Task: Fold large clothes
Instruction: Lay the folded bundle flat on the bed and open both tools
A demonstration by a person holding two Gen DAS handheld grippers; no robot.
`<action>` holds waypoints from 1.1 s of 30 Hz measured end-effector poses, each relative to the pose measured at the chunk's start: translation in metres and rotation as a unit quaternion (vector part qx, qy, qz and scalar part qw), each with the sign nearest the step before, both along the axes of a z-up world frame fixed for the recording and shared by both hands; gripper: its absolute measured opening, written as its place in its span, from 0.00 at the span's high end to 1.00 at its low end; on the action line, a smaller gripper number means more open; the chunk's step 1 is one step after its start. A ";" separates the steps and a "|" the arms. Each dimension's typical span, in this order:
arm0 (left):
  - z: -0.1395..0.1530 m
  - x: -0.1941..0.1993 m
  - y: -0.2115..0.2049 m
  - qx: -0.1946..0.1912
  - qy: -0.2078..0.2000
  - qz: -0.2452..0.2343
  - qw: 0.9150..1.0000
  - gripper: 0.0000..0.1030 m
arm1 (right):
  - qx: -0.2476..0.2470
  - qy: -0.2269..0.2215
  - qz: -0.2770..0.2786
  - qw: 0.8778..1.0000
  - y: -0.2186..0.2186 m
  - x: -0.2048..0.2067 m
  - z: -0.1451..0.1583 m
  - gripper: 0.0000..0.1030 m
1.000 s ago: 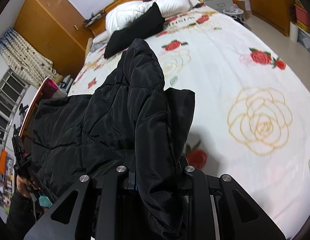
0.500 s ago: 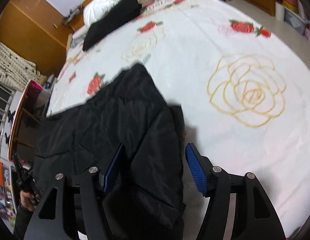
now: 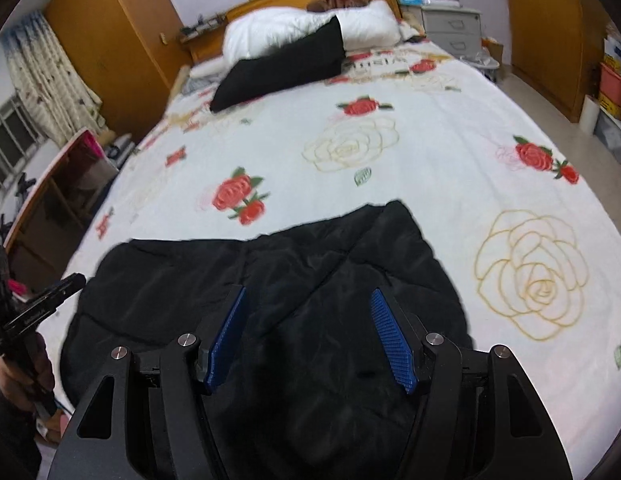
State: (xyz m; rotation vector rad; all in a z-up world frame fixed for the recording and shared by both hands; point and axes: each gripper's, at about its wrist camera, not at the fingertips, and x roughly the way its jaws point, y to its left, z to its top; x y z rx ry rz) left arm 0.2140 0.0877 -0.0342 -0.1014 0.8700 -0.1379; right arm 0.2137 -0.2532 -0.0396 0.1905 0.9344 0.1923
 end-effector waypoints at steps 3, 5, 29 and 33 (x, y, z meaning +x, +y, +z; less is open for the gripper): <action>-0.028 0.018 -0.006 0.026 0.033 0.013 0.999 0.53 | -0.024 0.020 -0.013 0.999 -0.005 0.014 -0.023 0.38; -0.041 0.021 0.000 0.008 0.044 0.022 0.999 0.53 | -0.020 0.038 -0.019 0.999 -0.013 0.019 -0.039 0.38; 0.034 -0.139 0.015 0.016 -0.009 0.071 0.997 0.52 | 0.001 -0.056 -0.025 0.998 0.002 -0.138 0.054 0.38; 0.044 -0.168 0.000 0.007 -0.017 0.061 0.998 0.46 | -0.017 -0.068 -0.007 0.998 0.021 -0.167 0.060 0.38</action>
